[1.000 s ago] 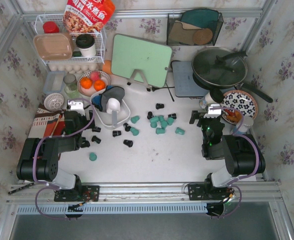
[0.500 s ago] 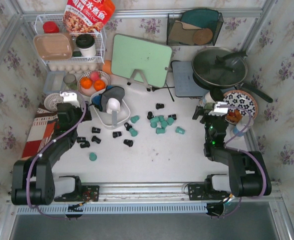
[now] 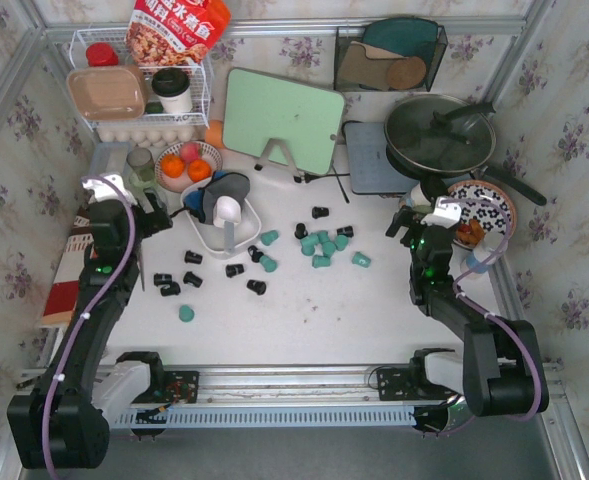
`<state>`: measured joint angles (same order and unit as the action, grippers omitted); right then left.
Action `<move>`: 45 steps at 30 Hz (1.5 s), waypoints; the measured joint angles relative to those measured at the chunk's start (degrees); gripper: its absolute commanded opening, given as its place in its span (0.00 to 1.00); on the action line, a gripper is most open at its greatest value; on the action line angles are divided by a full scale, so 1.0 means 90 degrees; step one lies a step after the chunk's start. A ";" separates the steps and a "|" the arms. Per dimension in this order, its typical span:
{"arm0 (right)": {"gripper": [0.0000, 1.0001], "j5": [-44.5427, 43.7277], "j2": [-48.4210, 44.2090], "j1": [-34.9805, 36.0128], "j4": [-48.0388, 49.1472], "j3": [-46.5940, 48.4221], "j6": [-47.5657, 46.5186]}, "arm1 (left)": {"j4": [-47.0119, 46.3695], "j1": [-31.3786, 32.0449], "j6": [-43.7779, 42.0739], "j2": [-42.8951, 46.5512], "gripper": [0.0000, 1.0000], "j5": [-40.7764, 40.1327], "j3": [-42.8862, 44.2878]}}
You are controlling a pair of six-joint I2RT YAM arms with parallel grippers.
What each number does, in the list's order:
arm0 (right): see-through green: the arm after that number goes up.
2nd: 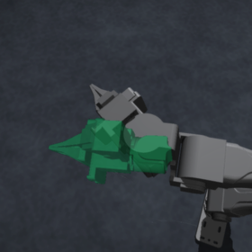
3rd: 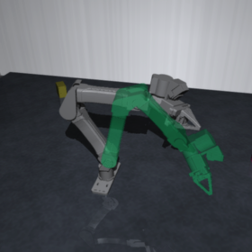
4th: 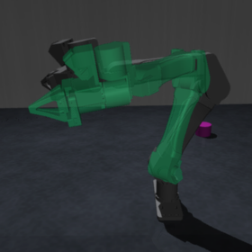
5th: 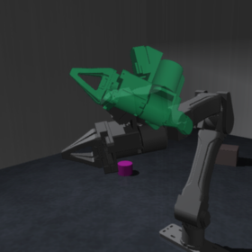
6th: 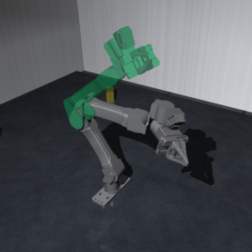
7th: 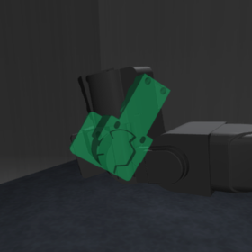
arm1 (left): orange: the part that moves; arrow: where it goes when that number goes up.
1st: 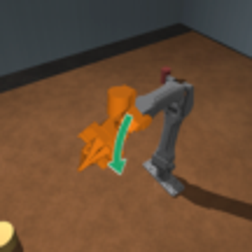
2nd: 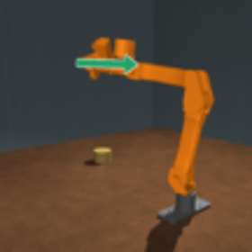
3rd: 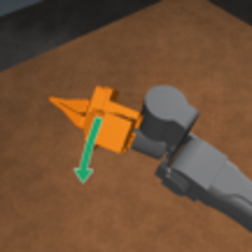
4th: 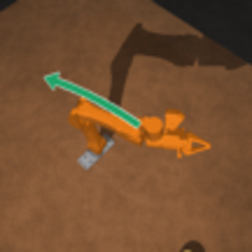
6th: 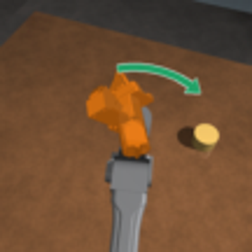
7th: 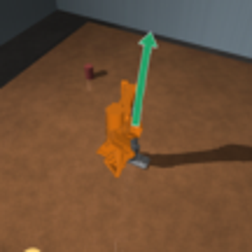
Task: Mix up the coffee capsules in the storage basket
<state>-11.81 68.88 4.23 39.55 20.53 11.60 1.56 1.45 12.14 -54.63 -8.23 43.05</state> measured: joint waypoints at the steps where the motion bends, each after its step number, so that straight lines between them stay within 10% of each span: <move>1: 1.00 0.0002 -0.0002 0.0056 -0.0104 0.0066 0.0002 | 0.0277 0.0000 0.0141 -0.0019 0.99 -0.0090 0.0163; 12: 1.00 -0.0197 -0.0629 0.0440 -0.0967 0.0381 -0.0080 | 0.3361 -0.0051 0.1933 -0.0733 0.99 -0.0869 0.1562; 19: 1.00 -0.0311 -0.1163 0.0525 -0.0937 0.0119 -0.0160 | 0.3347 -0.0075 0.2169 -0.0546 1.00 -0.0083 0.1005; 27: 1.00 -0.0119 -0.1270 0.0612 -0.0952 0.0146 -0.0160 | 0.2739 0.0534 0.2098 -0.0792 0.71 0.0614 0.0925; 45: 1.00 0.0168 -0.1158 0.0617 -0.0976 0.0253 -0.0160 | 0.2346 0.2426 0.1188 -0.3334 0.59 0.0563 0.2310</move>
<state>-10.31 58.46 9.78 30.76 22.81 10.15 22.68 23.29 22.83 -84.64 -3.16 63.83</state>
